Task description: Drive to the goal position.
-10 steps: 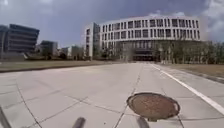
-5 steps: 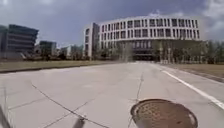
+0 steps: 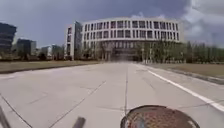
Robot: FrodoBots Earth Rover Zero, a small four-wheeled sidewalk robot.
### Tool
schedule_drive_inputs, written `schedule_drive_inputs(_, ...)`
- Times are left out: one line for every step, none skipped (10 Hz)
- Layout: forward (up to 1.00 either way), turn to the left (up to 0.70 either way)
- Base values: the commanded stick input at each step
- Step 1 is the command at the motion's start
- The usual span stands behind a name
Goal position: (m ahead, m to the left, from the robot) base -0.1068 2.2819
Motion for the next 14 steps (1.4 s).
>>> schedule_drive_inputs(0.70,0.34)
schedule_drive_inputs(0.70,0.35)
schedule_drive_inputs(0.70,0.35)
schedule_drive_inputs(0.70,0.35)
schedule_drive_inputs(0.70,0.35)
schedule_drive_inputs(0.70,0.35)
schedule_drive_inputs(0.70,0.35)
schedule_drive_inputs(0.70,0.35)
schedule_drive_inputs(0.70,0.35)
schedule_drive_inputs(0.70,0.35)
schedule_drive_inputs(0.70,0.35)
schedule_drive_inputs(0.70,0.35)
schedule_drive_inputs(0.70,0.35)
schedule_drive_inputs(0.70,0.35)
